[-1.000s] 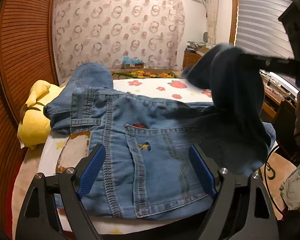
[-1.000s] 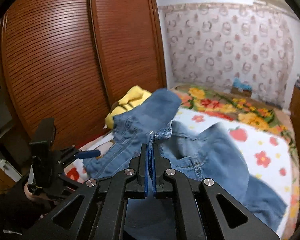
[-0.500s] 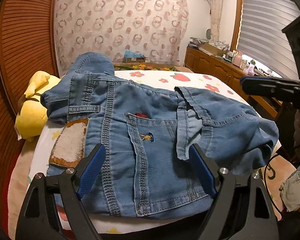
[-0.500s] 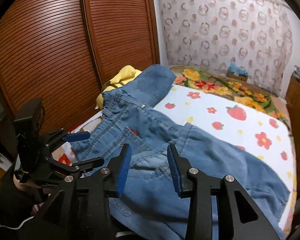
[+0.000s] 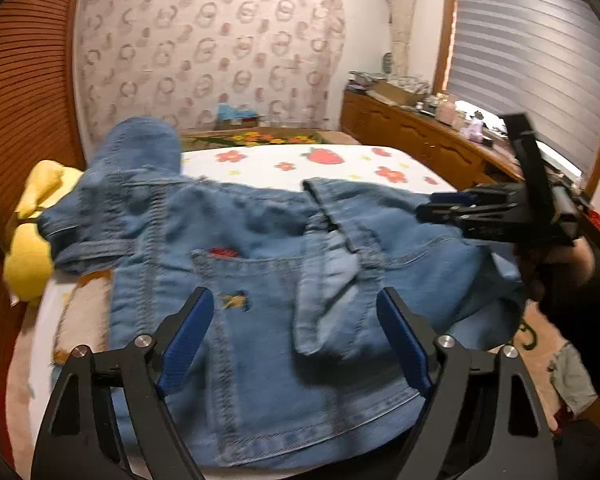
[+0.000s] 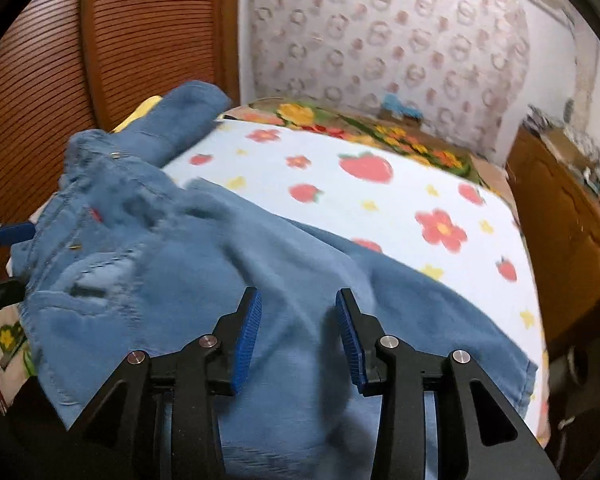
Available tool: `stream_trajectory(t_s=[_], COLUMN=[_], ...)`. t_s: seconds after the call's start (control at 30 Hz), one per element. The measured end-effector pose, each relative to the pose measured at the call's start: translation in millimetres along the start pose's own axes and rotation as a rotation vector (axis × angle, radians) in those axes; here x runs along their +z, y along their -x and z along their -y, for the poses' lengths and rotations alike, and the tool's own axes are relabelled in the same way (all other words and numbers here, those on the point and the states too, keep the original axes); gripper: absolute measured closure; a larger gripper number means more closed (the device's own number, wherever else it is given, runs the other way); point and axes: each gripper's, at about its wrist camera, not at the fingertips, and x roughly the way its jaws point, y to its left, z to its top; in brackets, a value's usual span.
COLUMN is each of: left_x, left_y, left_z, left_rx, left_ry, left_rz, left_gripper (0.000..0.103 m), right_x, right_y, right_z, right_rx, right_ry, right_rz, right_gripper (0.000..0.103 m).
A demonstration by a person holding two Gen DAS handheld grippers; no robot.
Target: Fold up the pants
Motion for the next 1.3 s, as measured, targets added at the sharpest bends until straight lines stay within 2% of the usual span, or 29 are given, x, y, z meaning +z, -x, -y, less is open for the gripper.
stream_trajectory(t_s=[0.2,0.3,0.47,0.7,0.8,0.9,0.93,1.0,1.1,1.3], left_x=[10,14,21,22,20,20,21,21,24,40], left_y=[-18,-30,-51,-74,-79,-78,-77,-74,-63,-11], left_z=[15,23,39,47,47,49,51,53,51,31], left_rx=[-0.087,-0.130,-0.160,-0.143,-0.134,-0.147,-0.153,-0.137,-0.148,-0.132], left_ry=[-0.015,-0.019,-0.046,-0.052,-0.064,-0.075,-0.084,-0.098,-0.102,-0.070], left_rz=[-0.034,-0.063,-0.122,-0.194,-0.206,-0.189,-0.184,-0.174,-0.140,-0.016], left_gripper=[0.050,0.056,0.059,0.059,0.059,0.061,0.066,0.084,0.087,0.087], right_x=[-1,-3,-11,-14,-10,-6,-7,-8,-13,-22], right_y=[8,11,0,-27,-25,-20,-20,-18,-15,-21], right_z=[9,15,23,18,17,11,11,13,16,27], right_rx=[-0.020,-0.048,-0.076,-0.082,-0.083,-0.087,-0.089,-0.077,-0.058,-0.058], right_ry=[-0.047,-0.058,-0.085,-0.096,-0.099,-0.084,-0.083,-0.093,-0.108,-0.108], right_rz=[0.015,0.024,0.004,-0.059,-0.060,-0.057,-0.055,-0.050,-0.043,-0.039], right_gripper=[0.063,0.063,0.063,0.063,0.062,0.058,0.058,0.057,0.057,0.056])
